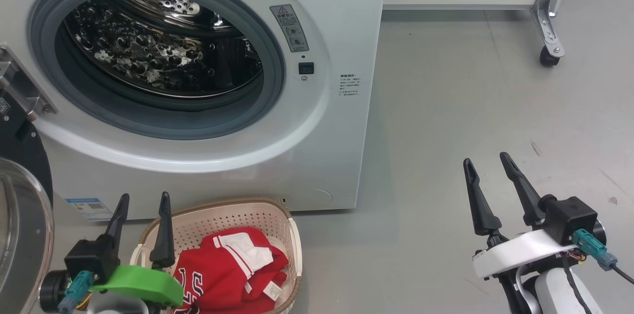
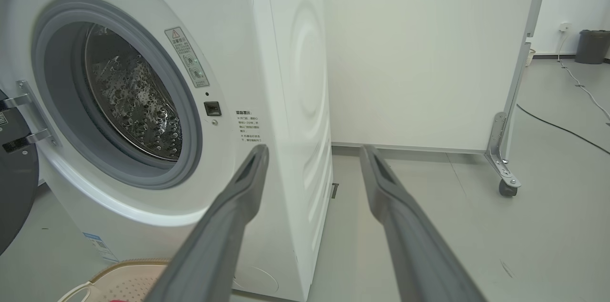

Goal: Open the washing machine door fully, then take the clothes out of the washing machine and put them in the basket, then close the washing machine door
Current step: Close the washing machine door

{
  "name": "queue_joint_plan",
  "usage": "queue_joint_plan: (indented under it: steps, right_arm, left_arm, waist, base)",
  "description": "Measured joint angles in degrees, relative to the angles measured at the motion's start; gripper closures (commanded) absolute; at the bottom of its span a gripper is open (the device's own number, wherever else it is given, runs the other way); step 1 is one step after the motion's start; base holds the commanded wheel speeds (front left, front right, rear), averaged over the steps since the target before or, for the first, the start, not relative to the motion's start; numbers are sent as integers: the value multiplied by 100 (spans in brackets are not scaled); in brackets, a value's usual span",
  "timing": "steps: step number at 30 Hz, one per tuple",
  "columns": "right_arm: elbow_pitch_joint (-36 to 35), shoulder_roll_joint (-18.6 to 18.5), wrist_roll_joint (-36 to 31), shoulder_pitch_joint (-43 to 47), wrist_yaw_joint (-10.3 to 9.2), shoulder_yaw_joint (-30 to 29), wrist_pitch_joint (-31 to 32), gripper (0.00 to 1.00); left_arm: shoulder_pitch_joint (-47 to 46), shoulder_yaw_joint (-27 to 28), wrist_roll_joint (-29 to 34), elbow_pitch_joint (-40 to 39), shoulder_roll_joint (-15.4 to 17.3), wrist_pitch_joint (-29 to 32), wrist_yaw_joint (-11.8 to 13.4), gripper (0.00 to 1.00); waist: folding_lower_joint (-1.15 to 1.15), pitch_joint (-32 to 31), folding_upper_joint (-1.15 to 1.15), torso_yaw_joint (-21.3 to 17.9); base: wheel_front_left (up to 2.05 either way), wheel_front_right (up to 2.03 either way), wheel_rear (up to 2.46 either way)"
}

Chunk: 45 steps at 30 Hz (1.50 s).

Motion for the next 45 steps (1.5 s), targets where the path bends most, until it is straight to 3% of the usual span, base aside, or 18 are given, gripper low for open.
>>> queue_joint_plan:
  steps: [27, 45]
  right_arm:
    - [-48, 8, -7, -1, 0, -21, 0, 0]
    - [-46, 13, -7, -5, 0, -23, 0, 0]
  left_arm:
    - [102, -174, -112, -243, 1, 0, 167, 0]
    - [103, -234, -192, -334, 1, 0, 279, 0]
  waist:
    - [0, 98, 0, -32]
    - [1, 123, 0, -22]
  base:
    - [-4, 4, 0]
    - [-69, 69, 0]
